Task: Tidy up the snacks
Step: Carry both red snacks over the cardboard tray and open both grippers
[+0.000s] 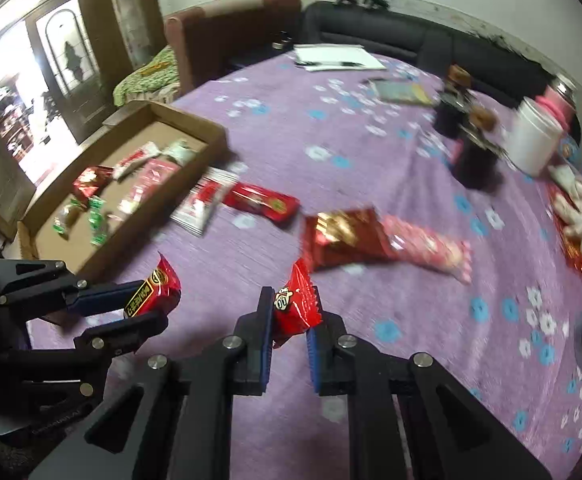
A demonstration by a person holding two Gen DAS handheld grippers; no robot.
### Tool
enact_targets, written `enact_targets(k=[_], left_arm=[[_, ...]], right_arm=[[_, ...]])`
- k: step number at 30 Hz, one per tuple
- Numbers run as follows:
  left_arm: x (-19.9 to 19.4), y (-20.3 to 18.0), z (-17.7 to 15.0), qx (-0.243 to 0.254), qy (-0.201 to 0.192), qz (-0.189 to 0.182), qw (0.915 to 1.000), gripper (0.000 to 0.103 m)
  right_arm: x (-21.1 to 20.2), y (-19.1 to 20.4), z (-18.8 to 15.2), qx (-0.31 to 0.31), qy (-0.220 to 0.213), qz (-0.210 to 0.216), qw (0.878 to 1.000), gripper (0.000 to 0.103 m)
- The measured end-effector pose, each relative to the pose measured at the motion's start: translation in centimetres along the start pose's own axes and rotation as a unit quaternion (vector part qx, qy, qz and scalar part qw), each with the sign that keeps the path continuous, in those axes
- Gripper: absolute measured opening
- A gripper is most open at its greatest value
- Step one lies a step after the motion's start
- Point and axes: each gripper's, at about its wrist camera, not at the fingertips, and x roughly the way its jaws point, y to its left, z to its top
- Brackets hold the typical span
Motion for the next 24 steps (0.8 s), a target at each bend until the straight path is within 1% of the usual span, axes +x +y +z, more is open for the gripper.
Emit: enact_targets(k=[7,14,20,22,24], left_arm=[[-2.8,5.0,-0.7,-0.037,-0.023,0.039,0.9983,0.020],[-4.5,10.1,-1.9,-0.067,-0.035,0.085,0.9935,0.021],[-5.1,14.6,-3.2,-0.099,-0.026,0.121,0.9874,0.021],[-5.2,16.0,-3.5,-0.110,-0.019,0.125,0.9859,0.021],[-4.9,17.0,-3.7,-0.112,-0.002,0.124,0.9859,0.021]], right_arm=[[1.4,5.3,3.0,-0.039,-0.003,0.033,0.999,0.014],[3.6,11.7,5.6,-0.078,0.002,0.077,0.994,0.014],[6.0,16.3,6.5,-0.109,0.020,0.100,0.989,0.014],[7.0,17.6,6.4,-0.118,0.031,0.105,0.987,0.014],[7.8,18.6,6.1,-0.124,0.042,0.109,0.985,0.014]])
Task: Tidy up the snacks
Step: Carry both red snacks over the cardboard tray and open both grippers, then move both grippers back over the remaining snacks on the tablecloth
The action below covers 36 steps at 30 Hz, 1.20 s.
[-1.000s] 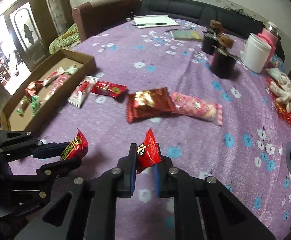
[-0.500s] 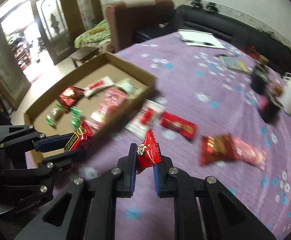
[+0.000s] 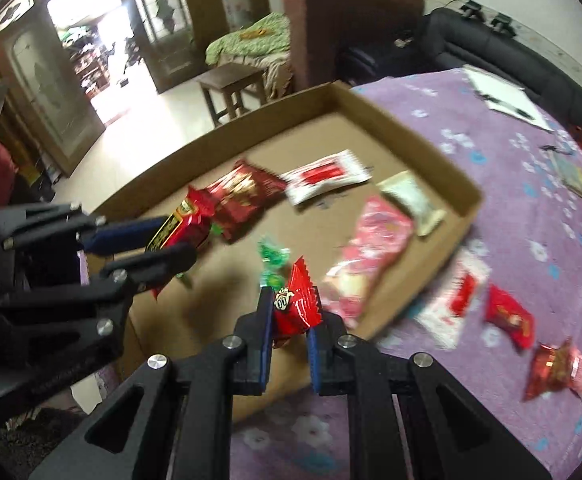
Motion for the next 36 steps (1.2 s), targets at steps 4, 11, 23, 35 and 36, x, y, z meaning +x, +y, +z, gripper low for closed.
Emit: enact_targets(k=[4,11,23,35,36], left_arm=[[0.8,0.9,-0.3,-0.004,0.017,0.002,0.9998,0.021],[0.7,0.6,-0.5,0.011,0.017,0.040,0.9990,0.039],[-2.0,-0.1,0.3,0.008,-0.027,0.075,0.9968,0.072],[-1.1,-10.1,5.0,0.062,-0.022,-0.019,0.9976,0.072],[-0.6,-11.9,5.4,0.079,-0.018,-0.030,0.9963,0.072]], right_arm=[[1.6,1.5,-0.2,-0.008,0.021,0.025,0.999,0.014],[1.8,2.4,-0.3,-0.028,0.027,-0.003,0.999,0.032],[-2.8,-0.4,-1.2,-0.008,-0.040,-0.024,0.999,0.047],[-9.8,-17.3,-7.8,0.087,-0.053,-0.158,0.982,0.057],[-10.2,-18.4,-8.5,0.086,-0.049,-0.171,0.980,0.057]])
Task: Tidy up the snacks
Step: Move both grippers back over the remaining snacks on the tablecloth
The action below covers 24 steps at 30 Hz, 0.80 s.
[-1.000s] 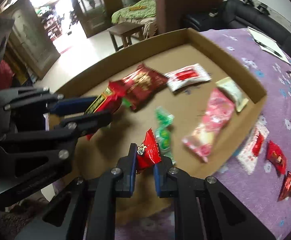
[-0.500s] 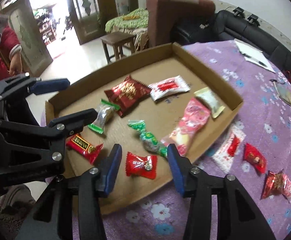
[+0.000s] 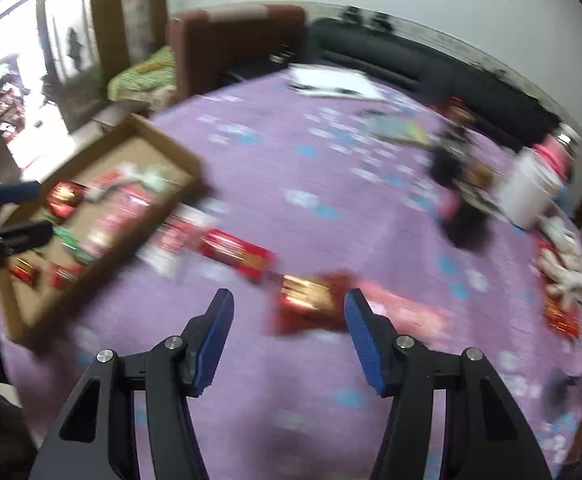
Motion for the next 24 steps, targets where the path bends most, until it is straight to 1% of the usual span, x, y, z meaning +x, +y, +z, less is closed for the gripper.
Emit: enact_targets(k=[2,5,9,10,12,14,16,19,21,24], left_arm=[[1.2,-2.7,1.0,0.024,0.011,-0.026,0.9993,0.072],[3.7,-6.6,2.5,0.061,0.031,-0.059,0.9959,0.072],[6.9,-10.7,3.6,0.110,0.059,-0.075,0.9894,0.071],[7.4,-11.5,3.7,0.124,0.061,-0.077,0.9874,0.071],[8.1,-12.8,4.2,0.146,0.061,-0.081,0.9840,0.071],[8.8,-13.6,4.5,0.168,0.066,-0.086,0.9798,0.071],[10.0,-14.4,4.9,0.189,0.081,-0.093,0.9741,0.071],[11.4,-14.9,5.4,0.205,0.097,-0.087,0.9701,0.071],[12.3,-15.1,5.8,0.214,0.111,-0.091,0.9663,0.071],[13.4,-15.4,6.1,0.222,0.127,-0.098,0.9617,0.071]], right_arm=[[0.1,-2.4,-1.1,-0.012,0.010,-0.019,1.000,0.057],[0.5,-4.2,-2.2,-0.042,0.017,-0.040,0.998,0.058],[1.6,-5.7,-3.1,-0.076,0.022,-0.050,0.996,0.072],[2.1,-6.0,-3.1,-0.086,0.027,-0.051,0.995,0.074],[3.2,-6.4,-3.0,-0.107,0.039,-0.049,0.992,0.074],[3.9,-6.7,-2.7,-0.127,0.049,-0.035,0.990,0.074],[4.9,-7.0,-2.4,-0.139,0.063,-0.015,0.988,0.074],[6.5,-7.2,-2.0,-0.166,0.087,0.013,0.982,0.074],[7.4,-7.2,-2.0,-0.179,0.102,0.029,0.978,0.074],[8.2,-7.3,-1.2,-0.185,0.103,0.050,0.976,0.075]])
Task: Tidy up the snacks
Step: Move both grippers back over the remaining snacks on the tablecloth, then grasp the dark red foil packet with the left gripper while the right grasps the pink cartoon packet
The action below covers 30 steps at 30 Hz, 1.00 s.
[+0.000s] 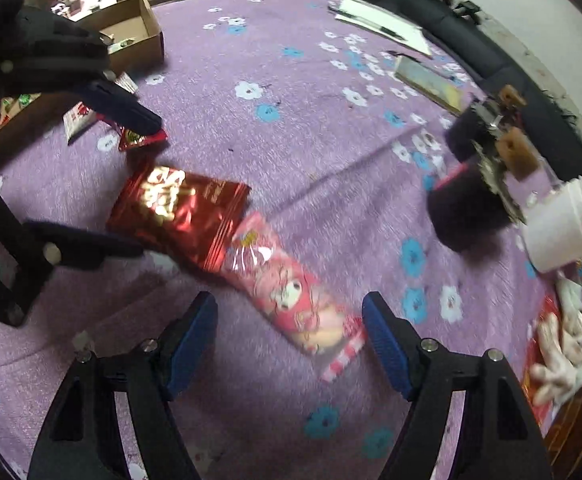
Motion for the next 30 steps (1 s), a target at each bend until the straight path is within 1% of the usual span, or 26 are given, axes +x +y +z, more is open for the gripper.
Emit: enact_targets(k=[4,5,6,8,12,14,16,18,20,23,25,26,29,30], left_arm=[[1.4,0.1,0.6,0.001,0.022,-0.017,0.9996,0.071],[1.7,0.1,0.7,0.000,0.027,-0.024,0.9993,0.072],[2.1,0.2,0.7,-0.002,0.033,-0.038,0.9987,0.074],[2.2,0.1,0.7,-0.004,0.031,-0.042,0.9986,0.075],[2.4,-0.2,0.6,-0.007,0.027,-0.041,0.9988,0.075],[2.4,-0.1,0.5,-0.014,0.021,-0.040,0.9989,0.075],[2.1,-0.2,0.2,-0.009,0.016,-0.040,0.9990,0.075],[1.9,-0.7,-0.1,0.001,0.016,-0.040,0.9991,0.075],[1.9,-0.6,-0.2,-0.007,0.018,-0.043,0.9989,0.075],[1.8,0.1,0.0,-0.025,0.018,-0.051,0.9982,0.075],[1.9,0.6,0.3,-0.032,0.020,-0.044,0.9983,0.075],[2.0,0.9,0.5,-0.032,0.021,-0.039,0.9985,0.075],[2.1,1.5,0.8,-0.038,0.020,-0.038,0.9983,0.075],[2.3,1.8,1.0,-0.044,0.019,-0.037,0.9981,0.075]], right_arm=[[0.8,-1.2,0.5,0.019,0.007,0.052,0.998,0.076],[0.9,-1.3,0.6,0.019,0.009,0.057,0.998,0.077],[1.0,-1.4,0.5,0.020,0.009,0.061,0.998,0.077],[0.9,-1.2,0.4,0.022,0.010,0.066,0.997,0.077],[0.4,-0.7,0.0,0.037,0.009,0.061,0.997,0.070],[0.0,-0.3,-0.3,0.048,0.009,0.062,0.997,0.064],[-0.5,0.3,-0.9,0.052,0.019,0.090,0.994,0.063],[-1.3,1.8,-1.7,0.024,0.022,0.080,0.996,0.063],[-1.7,1.9,-2.1,0.040,0.016,0.055,0.998,0.063],[-2.1,1.7,-2.0,0.060,-0.003,0.034,0.998,0.063],[-1.8,1.8,-1.6,0.063,-0.003,0.026,0.998,0.063],[-1.6,2.1,-1.3,0.056,-0.004,0.019,0.998,0.063],[-1.8,2.8,-0.6,0.041,-0.018,0.018,0.999,0.062],[-1.6,2.8,-0.4,0.040,-0.016,0.020,0.999,0.058]])
